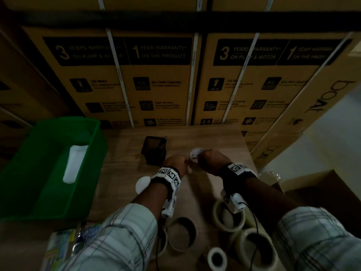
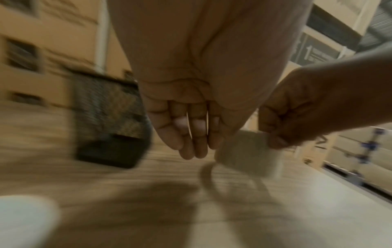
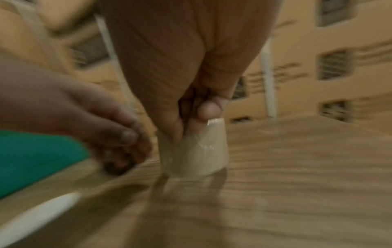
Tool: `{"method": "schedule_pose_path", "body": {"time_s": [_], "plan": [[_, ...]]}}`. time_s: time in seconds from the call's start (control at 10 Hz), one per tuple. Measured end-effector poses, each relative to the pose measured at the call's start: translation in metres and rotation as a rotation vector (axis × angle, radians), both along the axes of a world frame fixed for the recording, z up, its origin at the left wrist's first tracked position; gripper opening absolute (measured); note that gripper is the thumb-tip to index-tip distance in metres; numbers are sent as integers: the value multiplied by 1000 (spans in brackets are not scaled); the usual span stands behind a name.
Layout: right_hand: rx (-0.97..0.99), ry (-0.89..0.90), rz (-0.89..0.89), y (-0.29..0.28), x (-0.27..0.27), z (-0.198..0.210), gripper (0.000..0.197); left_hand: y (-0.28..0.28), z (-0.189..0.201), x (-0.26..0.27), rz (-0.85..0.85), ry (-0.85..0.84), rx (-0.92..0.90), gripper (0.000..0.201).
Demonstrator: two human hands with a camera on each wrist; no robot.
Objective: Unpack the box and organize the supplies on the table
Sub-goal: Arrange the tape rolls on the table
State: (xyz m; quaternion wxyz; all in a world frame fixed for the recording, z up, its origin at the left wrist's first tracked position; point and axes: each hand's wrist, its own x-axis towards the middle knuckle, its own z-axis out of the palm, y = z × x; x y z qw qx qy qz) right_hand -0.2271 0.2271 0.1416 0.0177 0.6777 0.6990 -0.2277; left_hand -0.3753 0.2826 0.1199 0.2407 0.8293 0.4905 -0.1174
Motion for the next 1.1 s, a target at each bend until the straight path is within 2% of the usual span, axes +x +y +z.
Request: {"method": "schedule_pose_path", "body": {"time_s": [0.1,0.2,0.3,0.5,0.7,0.8,0.9,1.0,1.1], "plan": [[-25,-39,137,-19,-26,11,27,-18,6,-20,107,72,67,28],[-116,-33,247,-42,-55,12,28,-47,6,-47,227,66,88,34],[-156,-72,326,-63,-86,7,27,-78,6,-76,248,24,127,34],[-148,-80,450,-92,-119,13,28,-141,9,-119,259,23,59,31],[-187,-69,435,-111,-122,13,19,-178,25,-127,149,111,60,26],[-149,-62,443,-117,-116,13,29,-188,31,-124,155,108,72,23],[-54,-86,477,-122,-108,19,35,-191,39,-119,188,78,75,27],[43,-60,451,-124,-98,25,35,-190,52,-112,208,-26,79,34],[83,-87,393,-127,-82,29,32,-180,58,-103,181,-134,4,38]]}}
